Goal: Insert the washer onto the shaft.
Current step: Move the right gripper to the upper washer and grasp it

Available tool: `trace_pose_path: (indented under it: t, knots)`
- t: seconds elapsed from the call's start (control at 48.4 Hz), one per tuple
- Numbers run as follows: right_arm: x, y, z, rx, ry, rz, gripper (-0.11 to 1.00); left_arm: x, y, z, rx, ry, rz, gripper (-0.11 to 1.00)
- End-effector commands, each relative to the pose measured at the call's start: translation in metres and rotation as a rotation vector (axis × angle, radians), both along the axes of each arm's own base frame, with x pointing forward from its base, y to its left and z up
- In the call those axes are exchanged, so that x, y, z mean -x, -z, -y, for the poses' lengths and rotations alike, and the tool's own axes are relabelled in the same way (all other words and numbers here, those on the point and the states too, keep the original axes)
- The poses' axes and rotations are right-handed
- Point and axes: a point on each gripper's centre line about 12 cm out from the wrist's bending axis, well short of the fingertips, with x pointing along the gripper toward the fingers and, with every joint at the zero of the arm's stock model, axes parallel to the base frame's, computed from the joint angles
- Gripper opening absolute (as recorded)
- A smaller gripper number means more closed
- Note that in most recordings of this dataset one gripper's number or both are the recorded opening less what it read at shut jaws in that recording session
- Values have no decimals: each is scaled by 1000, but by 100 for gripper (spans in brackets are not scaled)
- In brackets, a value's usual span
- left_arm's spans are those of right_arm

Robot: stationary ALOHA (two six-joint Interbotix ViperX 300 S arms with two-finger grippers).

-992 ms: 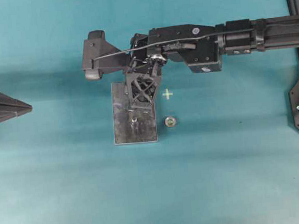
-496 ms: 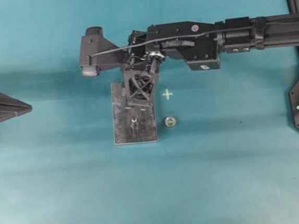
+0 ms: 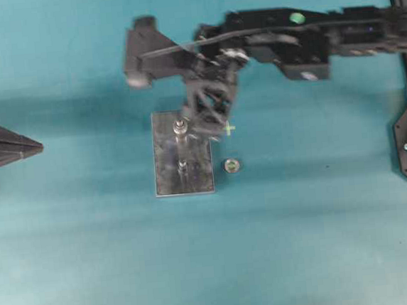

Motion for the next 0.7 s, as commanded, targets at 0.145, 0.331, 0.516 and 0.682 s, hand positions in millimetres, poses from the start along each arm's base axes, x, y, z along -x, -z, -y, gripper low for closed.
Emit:
trace_pose_path:
  t: [0.145, 0.331, 0.516, 0.682]
  knots:
    - [17, -2, -29, -36, -28, 19, 67, -2, -6, 0, -1, -1, 15, 0]
    - [30, 22, -46, -101, -22, 3, 68, -2, -6, -1, -1, -3, 17, 0]
    - [44, 47, -55, -116, -16, -2, 75, -2, -6, -1, -1, -3, 15, 0]
    - [46, 63, -57, -109, -8, 24, 77, -1, -5, 0, -1, -1, 14, 0]
